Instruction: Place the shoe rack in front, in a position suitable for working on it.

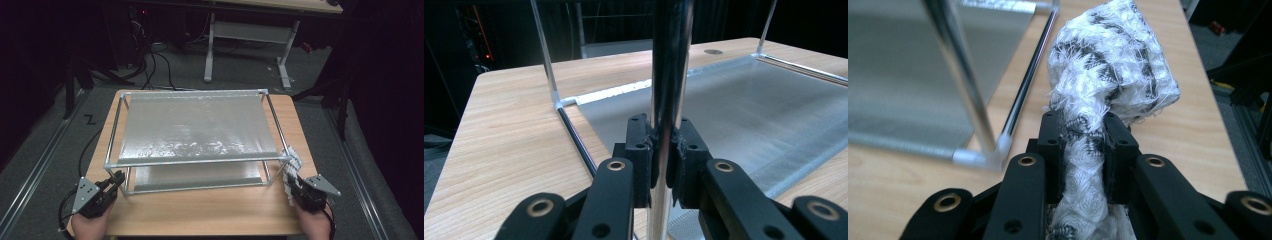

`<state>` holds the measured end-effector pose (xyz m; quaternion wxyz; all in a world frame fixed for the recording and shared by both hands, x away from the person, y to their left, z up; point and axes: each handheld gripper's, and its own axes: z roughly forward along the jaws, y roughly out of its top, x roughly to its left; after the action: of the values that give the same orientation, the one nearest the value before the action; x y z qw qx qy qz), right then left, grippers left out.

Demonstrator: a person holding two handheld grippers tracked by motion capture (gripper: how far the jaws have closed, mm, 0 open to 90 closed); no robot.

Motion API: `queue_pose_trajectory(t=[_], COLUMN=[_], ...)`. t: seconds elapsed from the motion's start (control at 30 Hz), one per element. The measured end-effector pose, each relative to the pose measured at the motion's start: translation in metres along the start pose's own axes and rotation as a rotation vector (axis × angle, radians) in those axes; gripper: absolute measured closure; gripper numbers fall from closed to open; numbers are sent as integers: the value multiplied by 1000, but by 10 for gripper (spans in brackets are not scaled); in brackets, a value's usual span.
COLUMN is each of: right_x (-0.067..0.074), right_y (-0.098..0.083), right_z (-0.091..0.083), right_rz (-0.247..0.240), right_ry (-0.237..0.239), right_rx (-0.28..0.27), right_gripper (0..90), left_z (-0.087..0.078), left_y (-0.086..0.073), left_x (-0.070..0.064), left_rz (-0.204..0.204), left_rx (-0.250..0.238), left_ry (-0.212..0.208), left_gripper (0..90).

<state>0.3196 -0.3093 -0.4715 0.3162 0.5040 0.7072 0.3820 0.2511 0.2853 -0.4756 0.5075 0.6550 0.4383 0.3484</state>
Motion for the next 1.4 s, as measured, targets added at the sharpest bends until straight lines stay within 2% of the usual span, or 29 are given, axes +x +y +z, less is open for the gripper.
queue_pose_trajectory(t=[0.13, 0.27, 0.37, 0.4, 0.53, 0.7, 0.93, 1.17, 1.3, 1.4], right_x=[1, 11, 20, 22, 22, 21, 7, -6, -9, -11], right_y=[8, 18, 23, 25, 25, 23, 13, 7, 4, 3], right_z=[3, 8, 10, 12, 15, 12, 2, -7, -11, -12], right_rz=[11, -26, -73, -78, -61, -58, -34, -5, 4, 7], right_ry=[25, 36, 39, 32, 73, 54, -9, -55, -77, -71], right_rx=[-50, -95, -117, -119, -123, -126, -107, -98, -95, -95], right_gripper=[748, 753, 759, 760, 771, 773, 774, 774, 775, 775], left_z=[-1, -4, -6, -7, -9, -3, 29, 72, 93, 108], left_y=[0, 0, -1, -1, 0, 3, 16, 28, 35, 40], left_x=[-3, -6, -9, -8, -8, -10, -21, -22, -22, -19], left_rz=[18, 35, 44, 42, 22, -7, 32, 3, 15, 29], left_rx=[7, 13, 20, 20, 35, 46, 85, 90, 108, 115], left_ry=[21, 41, 58, 62, 74, 68, 73, 79, 90, 100], left_gripper=[798, 796, 792, 791, 789, 800, 796, 800, 797, 795])
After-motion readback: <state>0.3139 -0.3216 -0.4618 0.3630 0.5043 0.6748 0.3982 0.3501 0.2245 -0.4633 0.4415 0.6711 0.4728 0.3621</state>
